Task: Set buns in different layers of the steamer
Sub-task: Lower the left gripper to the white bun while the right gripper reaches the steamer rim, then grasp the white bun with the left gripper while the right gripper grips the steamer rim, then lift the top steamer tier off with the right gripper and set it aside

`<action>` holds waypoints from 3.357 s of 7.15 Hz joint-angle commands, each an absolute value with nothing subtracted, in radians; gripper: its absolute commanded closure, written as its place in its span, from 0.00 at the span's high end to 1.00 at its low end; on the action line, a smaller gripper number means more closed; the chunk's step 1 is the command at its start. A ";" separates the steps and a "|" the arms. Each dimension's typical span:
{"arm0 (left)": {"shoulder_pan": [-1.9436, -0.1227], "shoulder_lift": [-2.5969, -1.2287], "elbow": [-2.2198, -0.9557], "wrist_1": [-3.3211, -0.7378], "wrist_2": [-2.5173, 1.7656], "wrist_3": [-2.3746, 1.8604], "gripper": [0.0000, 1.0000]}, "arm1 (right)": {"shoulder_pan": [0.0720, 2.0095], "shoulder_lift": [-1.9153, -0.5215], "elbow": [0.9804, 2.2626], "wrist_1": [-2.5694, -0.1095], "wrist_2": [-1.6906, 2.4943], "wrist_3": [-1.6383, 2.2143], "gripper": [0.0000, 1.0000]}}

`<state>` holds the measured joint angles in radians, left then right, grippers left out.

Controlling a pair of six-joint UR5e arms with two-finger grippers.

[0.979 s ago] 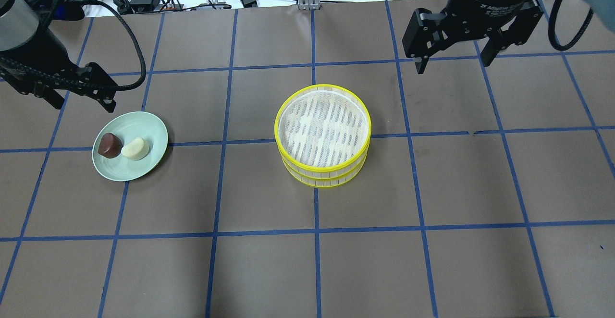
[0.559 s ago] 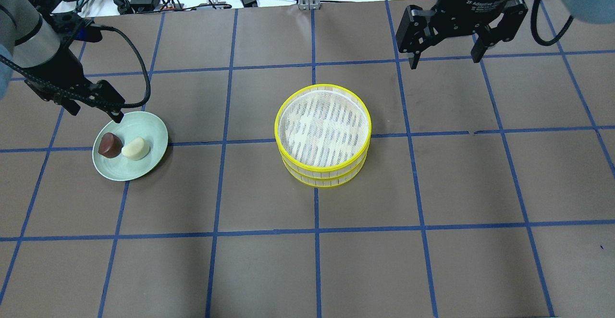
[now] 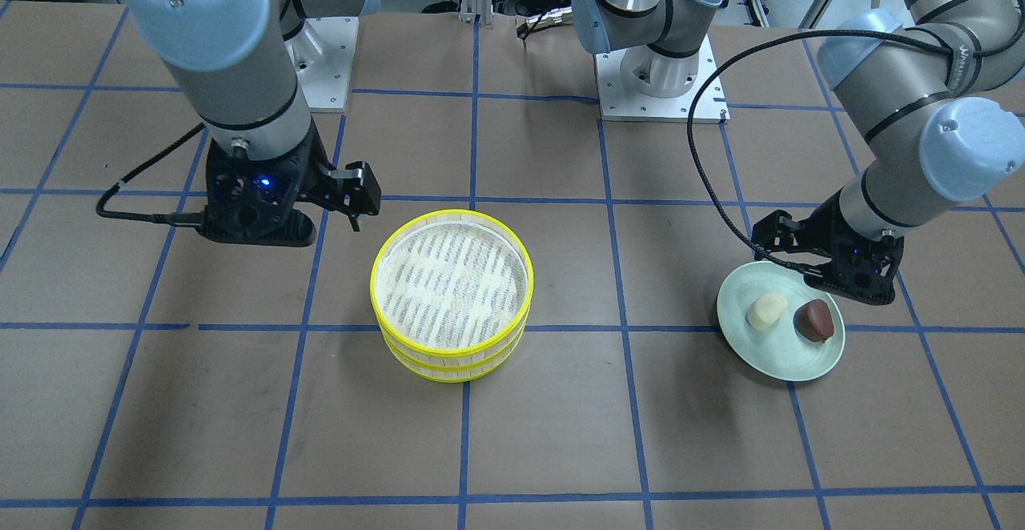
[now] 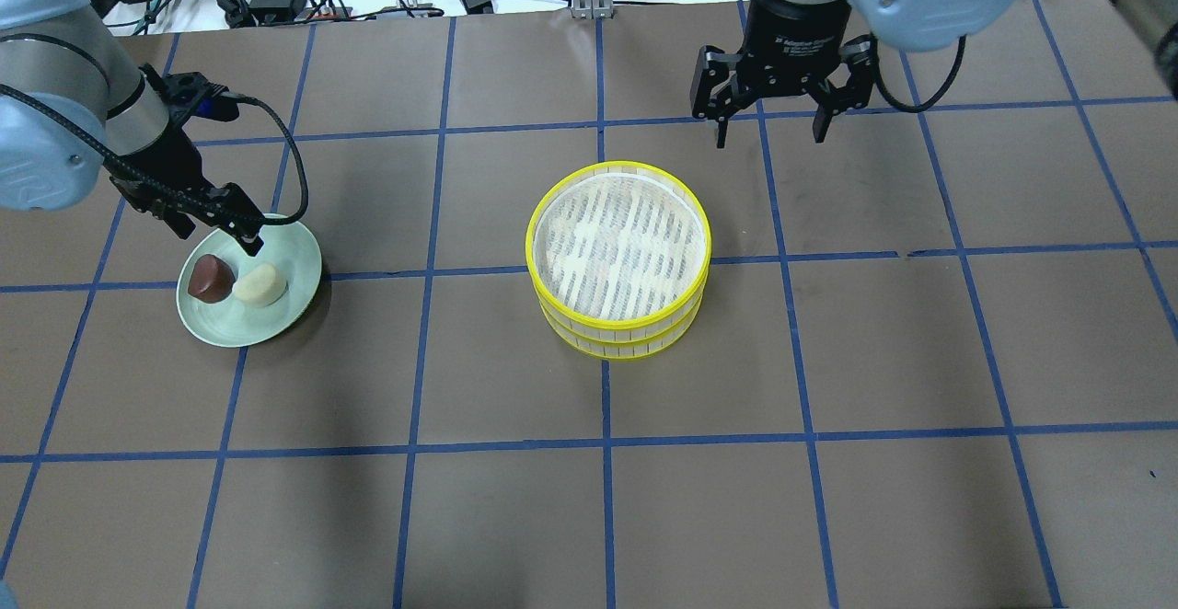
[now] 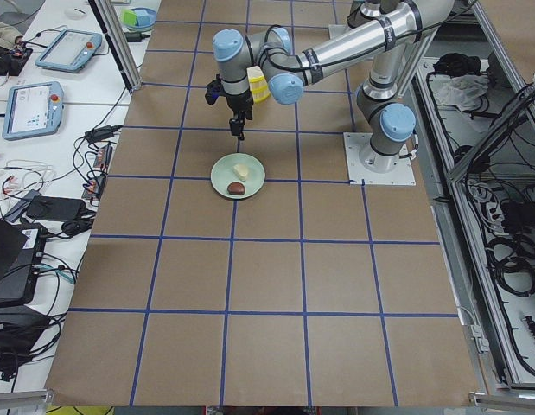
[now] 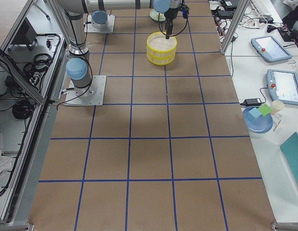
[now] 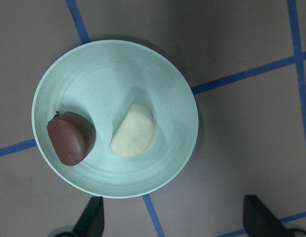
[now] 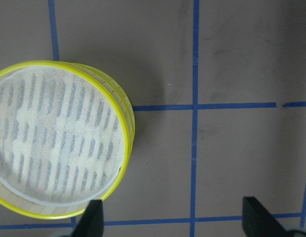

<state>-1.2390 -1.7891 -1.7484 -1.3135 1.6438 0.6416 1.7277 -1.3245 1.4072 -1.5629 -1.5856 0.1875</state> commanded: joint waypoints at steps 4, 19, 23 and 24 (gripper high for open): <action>-1.216 -1.945 -1.749 -1.236 1.655 0.864 1.00 | 1.781 -1.262 1.603 -1.747 -1.583 0.213 0.95; -1.274 -1.903 -1.671 -1.207 1.622 0.754 0.00 | 1.662 -1.454 1.539 -1.547 -1.565 0.138 0.00; -1.578 -1.845 -1.666 -1.165 1.540 0.284 0.00 | 1.484 -1.609 1.508 -1.390 -1.605 -0.093 0.00; -1.660 -1.858 -1.670 -1.154 1.493 0.215 0.00 | 1.482 -1.609 1.509 -1.362 -1.605 -0.103 0.00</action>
